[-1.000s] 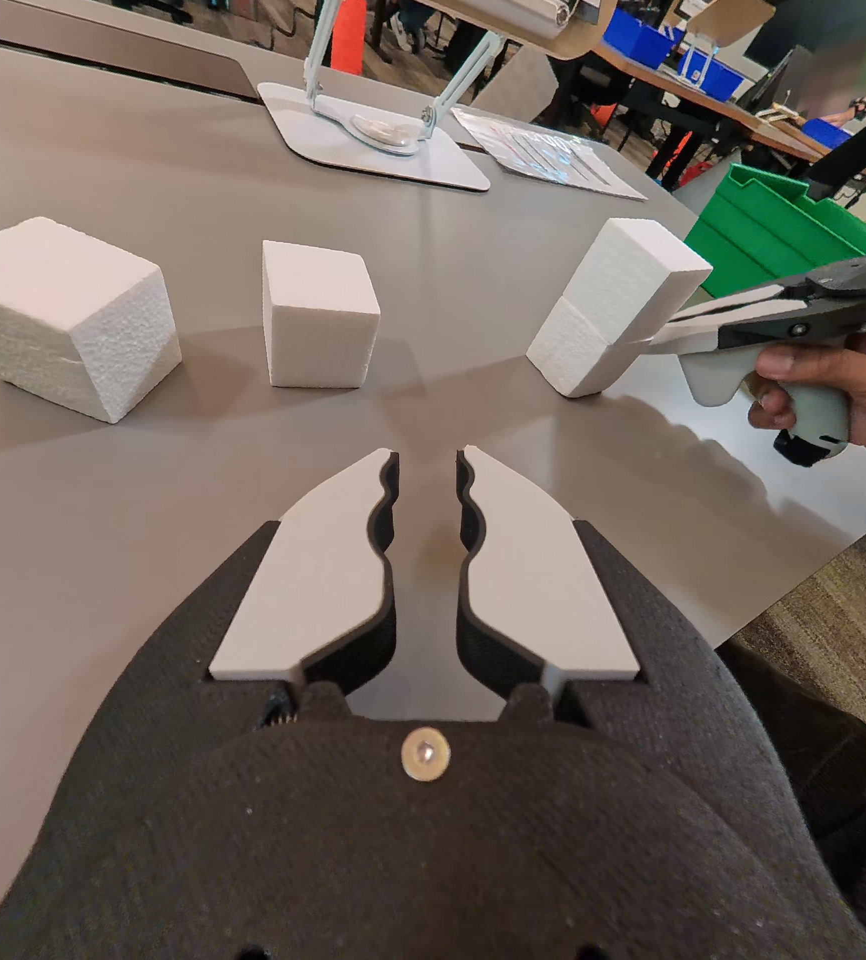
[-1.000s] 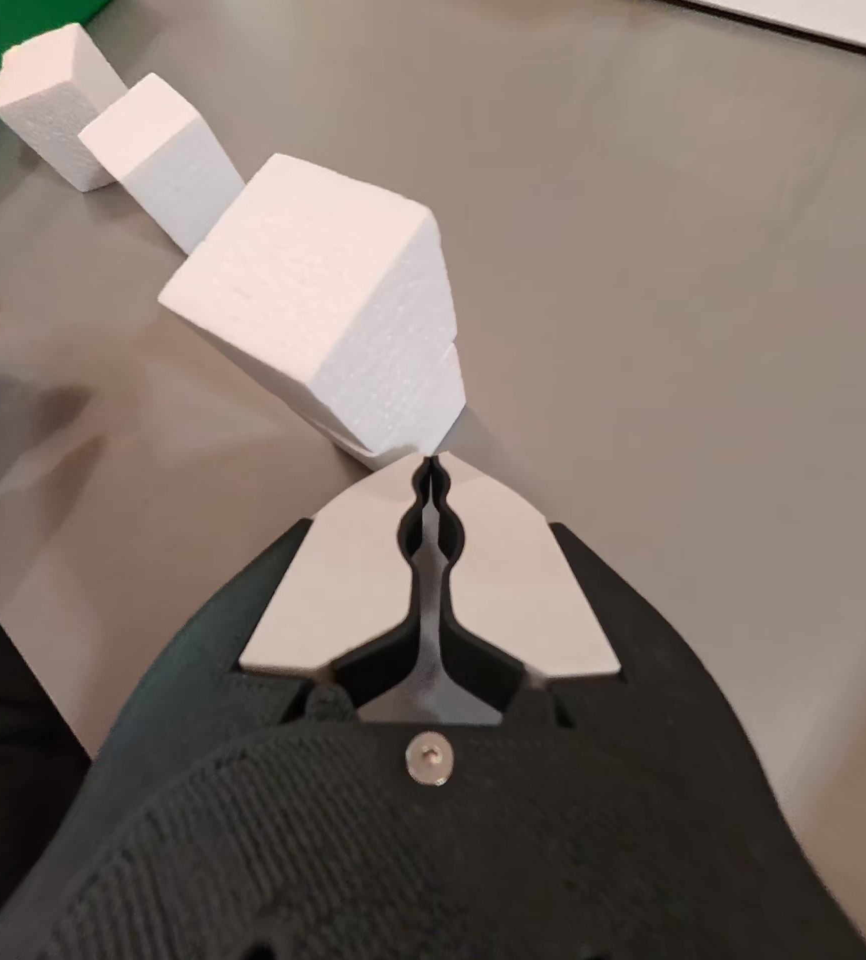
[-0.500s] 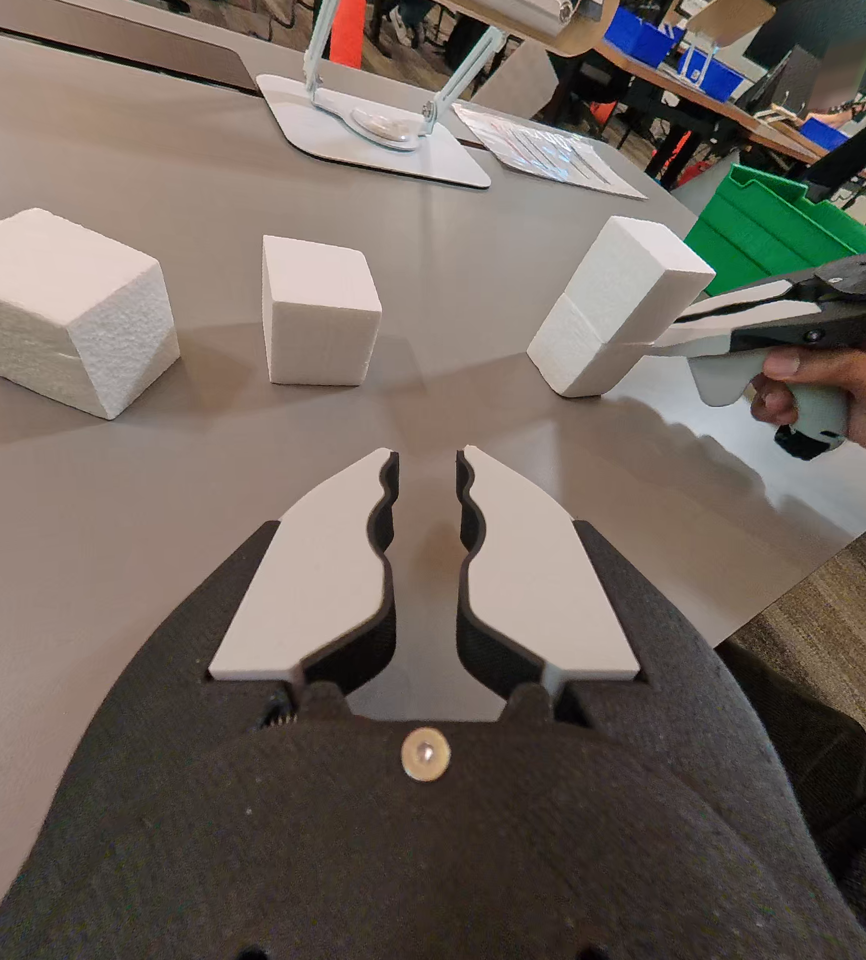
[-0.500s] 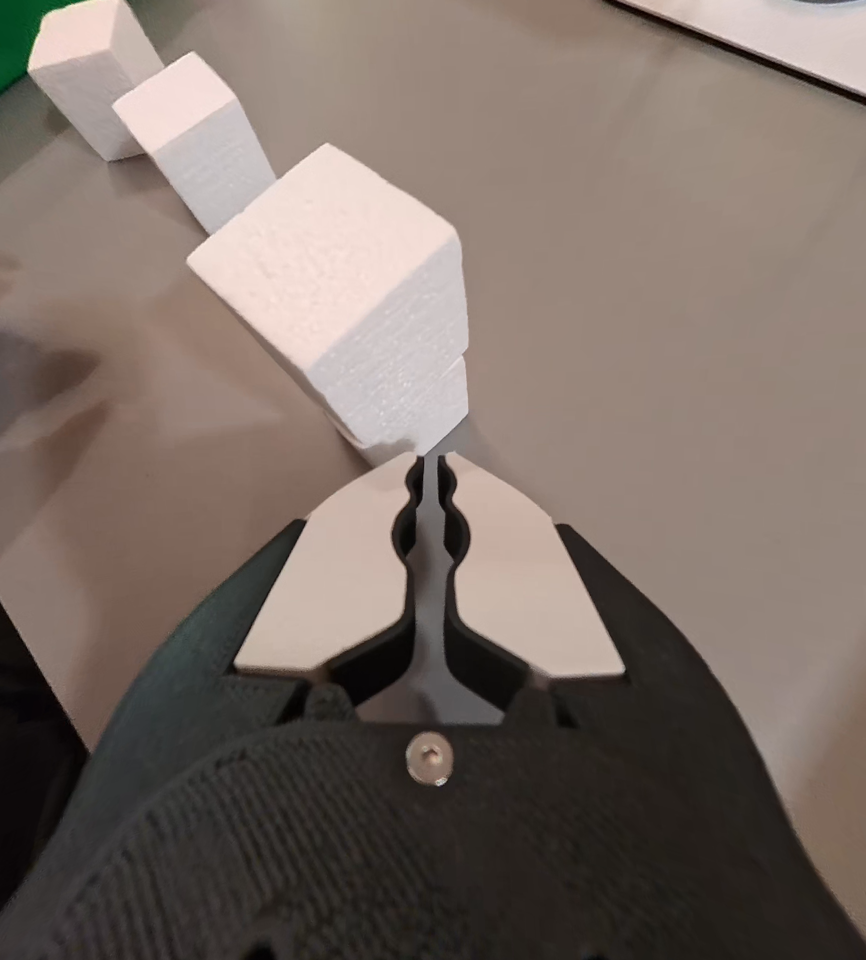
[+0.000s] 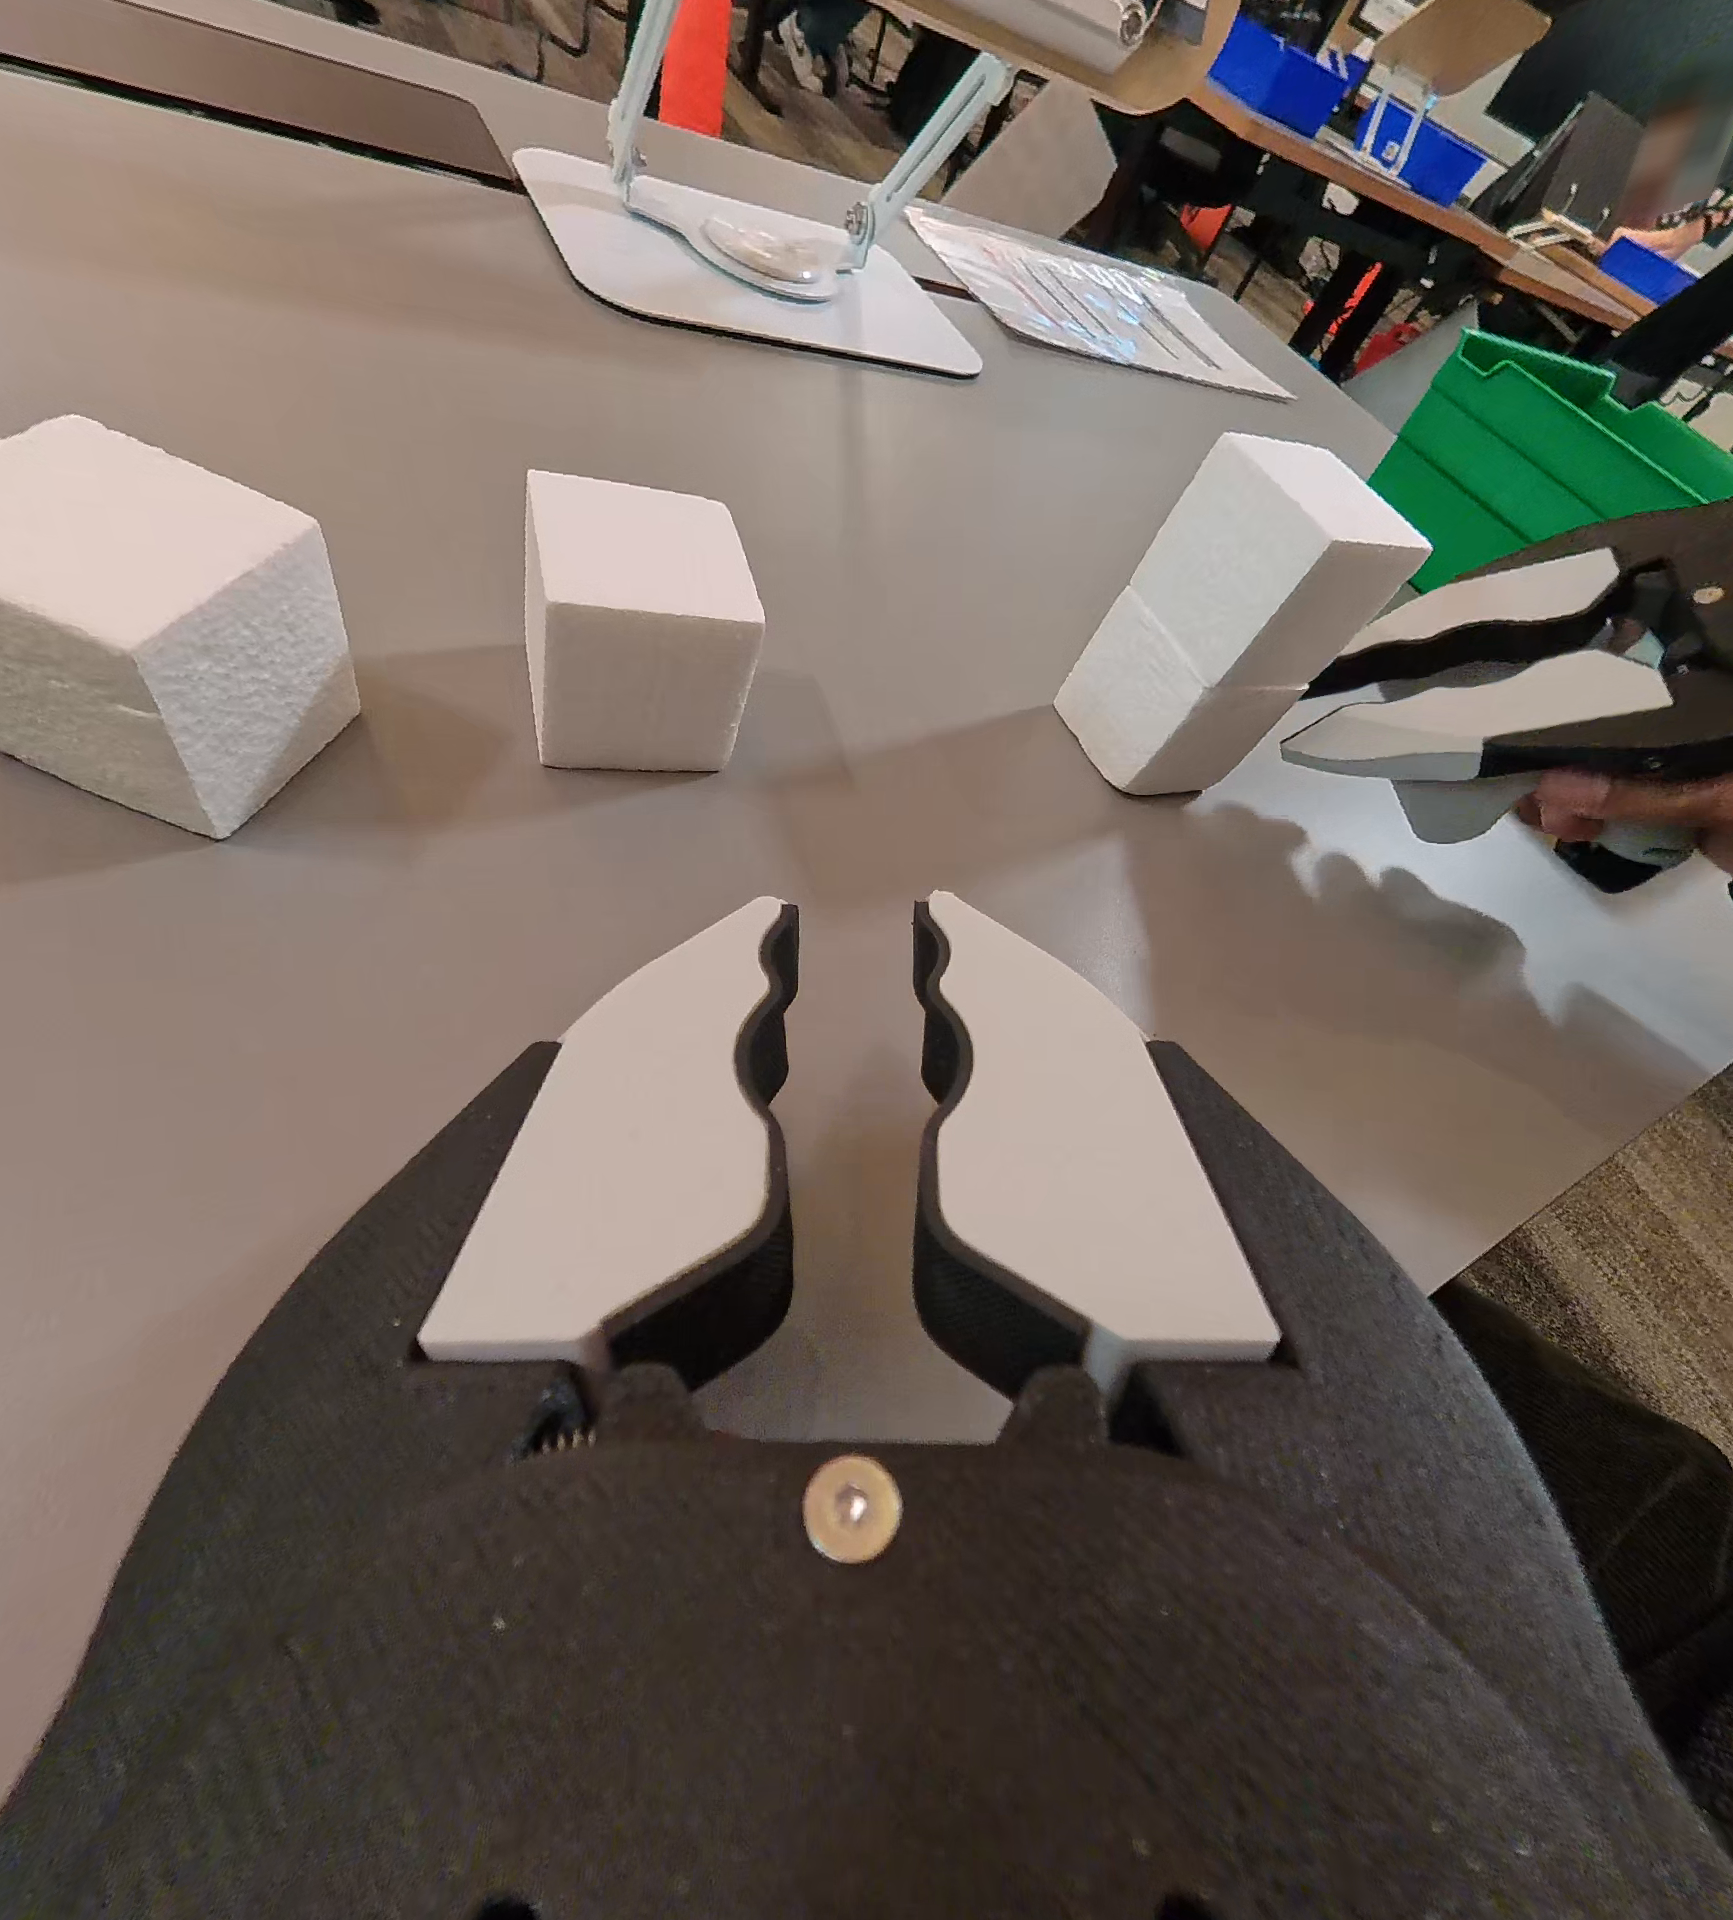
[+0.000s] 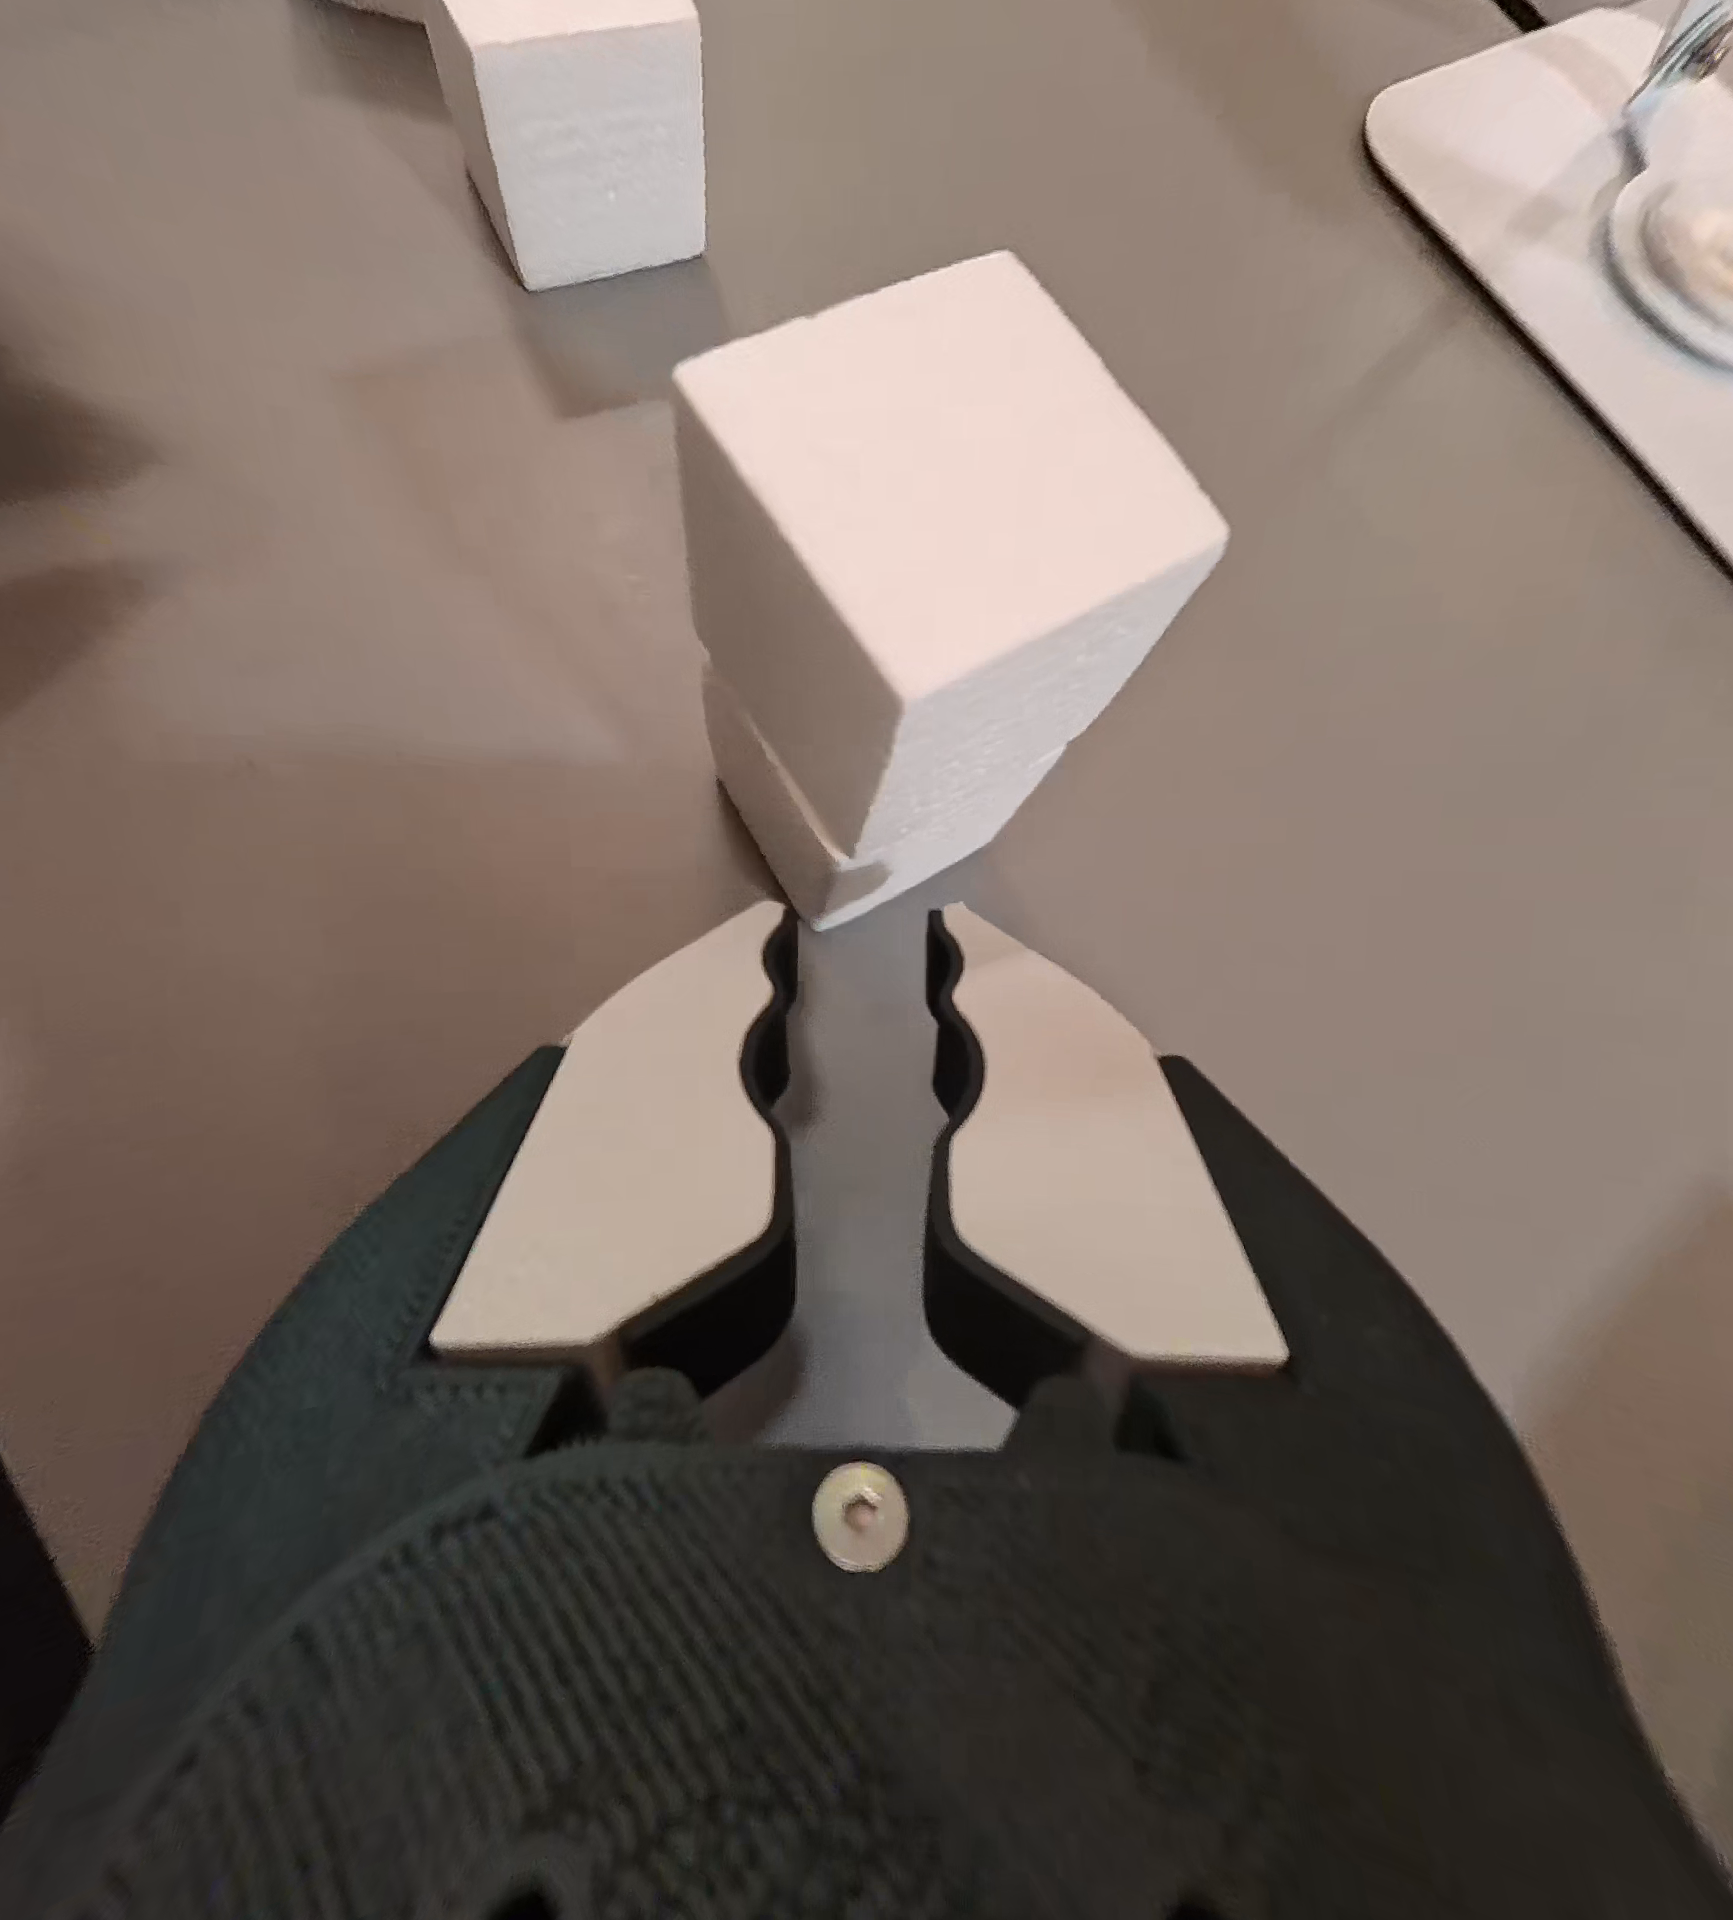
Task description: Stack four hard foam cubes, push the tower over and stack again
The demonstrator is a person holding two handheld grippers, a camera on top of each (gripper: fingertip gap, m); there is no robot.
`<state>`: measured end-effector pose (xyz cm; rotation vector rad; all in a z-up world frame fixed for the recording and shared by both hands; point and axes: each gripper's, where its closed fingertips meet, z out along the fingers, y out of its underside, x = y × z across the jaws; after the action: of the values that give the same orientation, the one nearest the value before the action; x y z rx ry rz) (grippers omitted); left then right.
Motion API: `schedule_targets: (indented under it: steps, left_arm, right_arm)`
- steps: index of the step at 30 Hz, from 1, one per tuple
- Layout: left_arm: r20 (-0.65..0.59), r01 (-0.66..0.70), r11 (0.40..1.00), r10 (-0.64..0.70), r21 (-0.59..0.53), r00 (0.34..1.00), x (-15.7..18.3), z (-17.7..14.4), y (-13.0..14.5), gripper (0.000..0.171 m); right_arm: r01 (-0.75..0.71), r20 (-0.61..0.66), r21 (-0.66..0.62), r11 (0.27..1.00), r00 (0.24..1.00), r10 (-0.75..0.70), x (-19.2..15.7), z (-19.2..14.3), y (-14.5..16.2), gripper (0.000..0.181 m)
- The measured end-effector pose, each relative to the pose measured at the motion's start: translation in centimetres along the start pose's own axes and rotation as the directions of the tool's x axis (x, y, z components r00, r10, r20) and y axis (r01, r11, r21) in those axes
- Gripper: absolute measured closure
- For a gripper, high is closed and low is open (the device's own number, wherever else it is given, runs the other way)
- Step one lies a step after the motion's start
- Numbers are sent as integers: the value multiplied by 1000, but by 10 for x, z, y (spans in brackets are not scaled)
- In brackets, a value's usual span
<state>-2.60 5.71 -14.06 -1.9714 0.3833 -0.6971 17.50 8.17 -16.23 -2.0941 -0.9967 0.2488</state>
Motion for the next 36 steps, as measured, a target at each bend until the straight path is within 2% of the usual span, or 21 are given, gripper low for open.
schedule_targets:
  steps: [6, 11, 36]
  left_arm:
    - [0, -1, 1000, 1, 0, 1000, 0, 0, 0, 150]
    - [-1, -1, 1000, 1, -1, 1000, 0, 0, 0, 150]
    - [0, 0, 1000, 0, -2, 1000, 0, 0, 0, 150]
  right_arm:
    - [97, -57, 27, 995, 994, -95, -2, -1, -8, 145]
    - [136, -110, 49, 989, 985, -130, 0, -5, -14, 151]
    - [170, -153, 61, 984, 975, -159, 1, -5, -17, 167]
